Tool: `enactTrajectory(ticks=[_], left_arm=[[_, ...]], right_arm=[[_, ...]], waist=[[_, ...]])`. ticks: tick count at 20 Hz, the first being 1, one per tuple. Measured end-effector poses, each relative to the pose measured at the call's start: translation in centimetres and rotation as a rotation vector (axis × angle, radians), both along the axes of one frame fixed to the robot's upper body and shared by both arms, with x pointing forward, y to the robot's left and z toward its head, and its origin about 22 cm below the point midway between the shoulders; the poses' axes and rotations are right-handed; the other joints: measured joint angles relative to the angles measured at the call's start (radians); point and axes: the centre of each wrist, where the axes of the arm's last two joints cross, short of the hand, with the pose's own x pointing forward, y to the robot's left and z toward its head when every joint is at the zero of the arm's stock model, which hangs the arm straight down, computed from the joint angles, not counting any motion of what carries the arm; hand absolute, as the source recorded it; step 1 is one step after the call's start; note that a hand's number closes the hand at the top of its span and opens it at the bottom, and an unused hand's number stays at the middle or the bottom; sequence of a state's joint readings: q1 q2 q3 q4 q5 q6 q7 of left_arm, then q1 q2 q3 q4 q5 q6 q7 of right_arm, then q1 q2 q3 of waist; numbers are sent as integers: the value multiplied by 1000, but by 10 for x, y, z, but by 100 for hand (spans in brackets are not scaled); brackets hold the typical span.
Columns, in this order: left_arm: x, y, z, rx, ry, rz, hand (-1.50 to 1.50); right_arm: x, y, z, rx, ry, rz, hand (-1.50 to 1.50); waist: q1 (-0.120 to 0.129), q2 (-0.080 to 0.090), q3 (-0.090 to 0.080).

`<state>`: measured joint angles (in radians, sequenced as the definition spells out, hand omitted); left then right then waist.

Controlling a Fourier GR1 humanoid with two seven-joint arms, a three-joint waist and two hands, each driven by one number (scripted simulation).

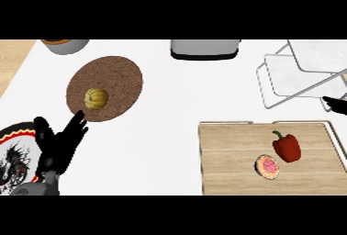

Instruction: Pick the cupcake from the tray and place it in the tiered shelf

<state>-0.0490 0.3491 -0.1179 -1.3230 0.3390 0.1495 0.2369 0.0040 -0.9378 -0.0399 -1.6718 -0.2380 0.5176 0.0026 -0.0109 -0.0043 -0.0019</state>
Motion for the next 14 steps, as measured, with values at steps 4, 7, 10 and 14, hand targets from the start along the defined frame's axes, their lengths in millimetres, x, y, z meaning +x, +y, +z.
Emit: enactTrajectory(ticks=[4,7,10,14], left_arm=[[1,-1,2,1,0,-2,0],[1,-2,4,2,-2,-5,0],[1,-2,1,-7,-1,-11,0],[-2,0,-1,-8,-6,-11,0]], right_arm=[[-7,34,4,-89,3,-54,-150],[-10,59,7,-146,20,-81,-150],[-7,77,2,-197,48,-92,-150],[-10,93,-7,-265,70,-78,-150]], waist=[[4,1,0],[8,2,1],[12,3,1],[12,4,1]])
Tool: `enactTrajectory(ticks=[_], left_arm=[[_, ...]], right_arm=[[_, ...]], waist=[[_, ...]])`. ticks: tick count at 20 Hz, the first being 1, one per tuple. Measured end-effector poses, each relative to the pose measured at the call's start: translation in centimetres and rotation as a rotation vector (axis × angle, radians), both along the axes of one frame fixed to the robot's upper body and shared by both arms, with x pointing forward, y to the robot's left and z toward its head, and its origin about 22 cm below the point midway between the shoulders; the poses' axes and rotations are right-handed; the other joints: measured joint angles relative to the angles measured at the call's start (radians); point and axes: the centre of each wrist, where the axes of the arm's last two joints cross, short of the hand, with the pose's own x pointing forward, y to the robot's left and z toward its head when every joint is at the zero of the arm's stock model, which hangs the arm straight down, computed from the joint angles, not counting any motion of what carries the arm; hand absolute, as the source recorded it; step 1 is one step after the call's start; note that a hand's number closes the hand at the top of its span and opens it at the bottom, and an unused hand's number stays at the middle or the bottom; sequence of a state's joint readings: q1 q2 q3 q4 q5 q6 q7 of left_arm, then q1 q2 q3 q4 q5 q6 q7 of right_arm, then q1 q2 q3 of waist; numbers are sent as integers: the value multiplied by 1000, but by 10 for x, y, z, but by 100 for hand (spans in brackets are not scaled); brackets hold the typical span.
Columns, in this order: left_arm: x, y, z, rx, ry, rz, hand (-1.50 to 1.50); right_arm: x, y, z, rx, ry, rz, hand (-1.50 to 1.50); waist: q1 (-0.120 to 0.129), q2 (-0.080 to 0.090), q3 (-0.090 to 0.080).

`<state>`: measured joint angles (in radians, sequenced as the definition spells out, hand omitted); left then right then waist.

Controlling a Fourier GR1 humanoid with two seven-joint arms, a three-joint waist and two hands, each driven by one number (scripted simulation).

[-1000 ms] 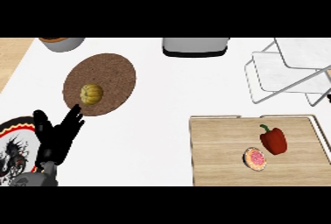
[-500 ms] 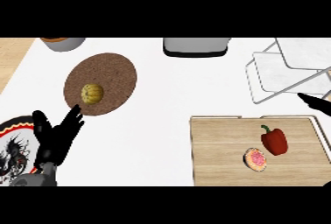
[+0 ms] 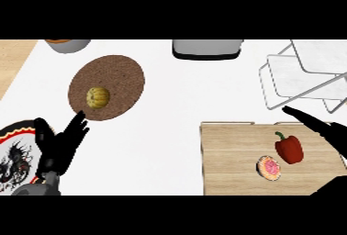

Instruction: Pick the cupcake from the tray and place it in the tiered shelf

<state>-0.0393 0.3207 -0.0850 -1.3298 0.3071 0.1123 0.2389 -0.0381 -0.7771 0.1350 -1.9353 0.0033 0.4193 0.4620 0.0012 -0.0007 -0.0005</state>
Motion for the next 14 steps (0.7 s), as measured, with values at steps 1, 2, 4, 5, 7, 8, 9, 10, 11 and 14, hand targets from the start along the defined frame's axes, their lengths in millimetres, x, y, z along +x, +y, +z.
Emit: enactTrajectory(ticks=[1,2,4,5,7,8,9,10,11,14], left_arm=[[1,-1,-1,2,0,0,0],[2,-7,-1,2,0,0,0],[-1,-5,1,3,-2,-4,0],[-1,-6,-2,2,0,-5,0],[-1,-5,-1,0,-1,0,0],[-2,-5,0,2,-3,-3,0],[-5,-3,0,1,-2,0,0],[-2,-2,2,3,-2,0,0],[-1,0,3,4,0,0,0],[-3,-2,1,5,2,1,0]], right_arm=[[-1,2,-1,-17,9,4,-150],[-4,2,-6,-31,14,4,-150],[-2,4,-7,-64,30,-2,-150],[-3,4,-11,-75,33,-11,-150],[-10,4,-15,-95,32,-29,-150],[-12,7,-16,-104,28,-36,-150],[-14,8,-19,-114,23,-42,-150],[-16,13,-23,-122,19,-46,-150],[-15,14,-27,-131,16,-52,-150],[-19,21,-31,-146,14,-59,-150]], waist=[[-1,0,0],[-2,0,0],[-1,0,0],[-1,0,0],[-3,0,0],[-3,0,0],[-2,0,0],[-3,0,0],[-3,0,0],[-2,0,1]])
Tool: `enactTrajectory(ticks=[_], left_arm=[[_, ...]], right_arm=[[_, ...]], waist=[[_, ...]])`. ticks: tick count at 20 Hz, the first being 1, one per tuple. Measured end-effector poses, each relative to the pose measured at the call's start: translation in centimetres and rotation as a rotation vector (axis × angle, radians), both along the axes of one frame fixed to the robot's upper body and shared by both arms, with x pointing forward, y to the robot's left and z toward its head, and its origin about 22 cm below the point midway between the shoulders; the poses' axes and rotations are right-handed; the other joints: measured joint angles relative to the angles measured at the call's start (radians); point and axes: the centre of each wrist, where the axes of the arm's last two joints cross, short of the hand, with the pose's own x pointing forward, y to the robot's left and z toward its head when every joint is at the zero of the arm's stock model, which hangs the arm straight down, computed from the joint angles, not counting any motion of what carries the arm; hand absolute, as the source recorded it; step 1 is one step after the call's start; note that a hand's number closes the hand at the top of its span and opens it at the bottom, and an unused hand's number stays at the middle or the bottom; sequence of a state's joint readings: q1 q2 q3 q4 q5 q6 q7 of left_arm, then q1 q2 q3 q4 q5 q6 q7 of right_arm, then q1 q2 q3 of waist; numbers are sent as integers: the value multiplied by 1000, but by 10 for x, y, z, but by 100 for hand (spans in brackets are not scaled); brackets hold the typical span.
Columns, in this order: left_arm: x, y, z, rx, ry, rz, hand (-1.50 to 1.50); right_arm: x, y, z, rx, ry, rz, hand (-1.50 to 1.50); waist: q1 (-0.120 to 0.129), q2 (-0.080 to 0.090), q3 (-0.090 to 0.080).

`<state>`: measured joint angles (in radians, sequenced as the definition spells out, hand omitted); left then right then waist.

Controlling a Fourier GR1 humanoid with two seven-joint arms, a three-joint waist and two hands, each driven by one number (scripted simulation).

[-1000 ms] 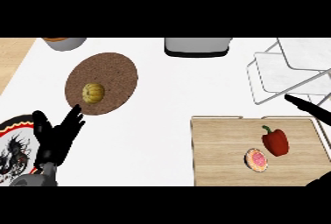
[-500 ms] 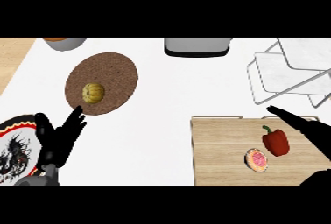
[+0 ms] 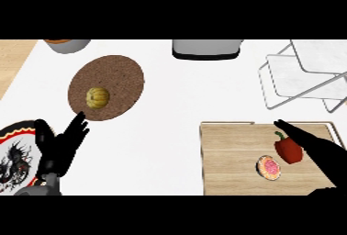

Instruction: Pick the cupcake from the tray and place it in the tiered shelf

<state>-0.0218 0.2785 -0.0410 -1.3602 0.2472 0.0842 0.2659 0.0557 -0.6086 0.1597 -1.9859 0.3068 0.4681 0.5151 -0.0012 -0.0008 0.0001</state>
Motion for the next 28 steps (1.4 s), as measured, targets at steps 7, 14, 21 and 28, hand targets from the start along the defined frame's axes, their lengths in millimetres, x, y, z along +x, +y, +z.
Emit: enactTrajectory(ticks=[7,14,21,28], left_arm=[[10,-5,0,-2,-3,0,0],[7,0,-3,3,-2,-1,0],[5,-8,-4,2,-6,1,0],[6,0,-2,0,-5,-1,0]], right_arm=[[-3,15,-28,-28,-3,-11,-150],[11,12,-46,-82,-23,-40,-150],[16,14,-69,-80,-56,-45,-150],[21,13,-89,-51,-70,-32,-150]], waist=[[0,0,0],[1,1,0],[2,0,0],[1,1,0]])
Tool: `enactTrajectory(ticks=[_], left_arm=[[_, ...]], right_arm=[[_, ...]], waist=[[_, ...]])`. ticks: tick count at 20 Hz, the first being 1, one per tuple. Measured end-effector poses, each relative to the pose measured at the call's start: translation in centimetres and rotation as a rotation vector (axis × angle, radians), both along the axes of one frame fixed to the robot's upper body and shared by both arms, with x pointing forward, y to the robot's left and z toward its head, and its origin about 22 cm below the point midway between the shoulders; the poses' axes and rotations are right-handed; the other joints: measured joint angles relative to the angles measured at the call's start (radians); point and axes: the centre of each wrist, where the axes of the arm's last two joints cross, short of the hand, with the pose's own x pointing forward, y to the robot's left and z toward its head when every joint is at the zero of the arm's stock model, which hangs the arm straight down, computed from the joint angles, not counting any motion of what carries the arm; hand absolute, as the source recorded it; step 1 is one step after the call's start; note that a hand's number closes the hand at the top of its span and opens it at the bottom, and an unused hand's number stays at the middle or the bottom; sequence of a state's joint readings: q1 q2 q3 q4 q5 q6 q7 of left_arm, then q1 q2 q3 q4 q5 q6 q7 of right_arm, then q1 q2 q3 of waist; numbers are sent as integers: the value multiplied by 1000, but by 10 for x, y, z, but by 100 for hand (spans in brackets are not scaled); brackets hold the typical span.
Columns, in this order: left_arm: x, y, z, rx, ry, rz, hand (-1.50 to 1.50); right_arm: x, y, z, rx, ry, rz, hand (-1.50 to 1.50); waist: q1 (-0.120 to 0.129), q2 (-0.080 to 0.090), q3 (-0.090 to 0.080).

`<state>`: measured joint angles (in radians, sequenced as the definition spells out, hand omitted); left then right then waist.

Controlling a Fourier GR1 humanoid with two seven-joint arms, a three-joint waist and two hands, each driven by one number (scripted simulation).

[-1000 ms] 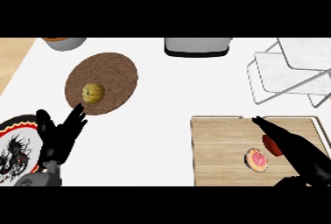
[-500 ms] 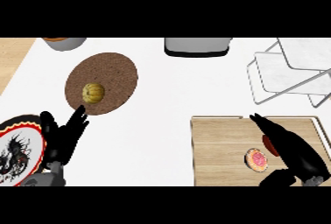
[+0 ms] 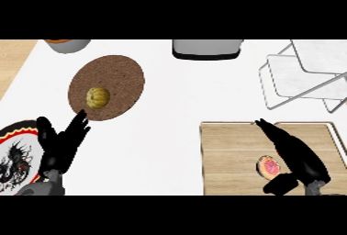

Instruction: Pick the cupcake from the tray and place it in the tiered shelf

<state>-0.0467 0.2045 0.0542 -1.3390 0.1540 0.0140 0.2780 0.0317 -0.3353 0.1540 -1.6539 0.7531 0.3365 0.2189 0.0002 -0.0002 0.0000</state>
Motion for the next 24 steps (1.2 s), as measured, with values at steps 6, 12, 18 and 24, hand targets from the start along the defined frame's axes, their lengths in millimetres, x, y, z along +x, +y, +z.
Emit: enactTrajectory(ticks=[6,12,18,24], left_arm=[[-3,-7,-3,-2,2,-3,0],[1,3,3,-4,3,3,0],[-1,-1,1,-2,5,8,0],[0,-9,0,2,4,0,0]], right_arm=[[6,14,-11,-92,61,163,150],[-1,18,-15,-48,57,234,150],[-19,23,-9,32,-25,273,150],[3,-2,5,110,-71,139,150]], waist=[[4,-4,-7],[-1,-7,-11],[-4,-3,-5],[-1,-1,-1]])
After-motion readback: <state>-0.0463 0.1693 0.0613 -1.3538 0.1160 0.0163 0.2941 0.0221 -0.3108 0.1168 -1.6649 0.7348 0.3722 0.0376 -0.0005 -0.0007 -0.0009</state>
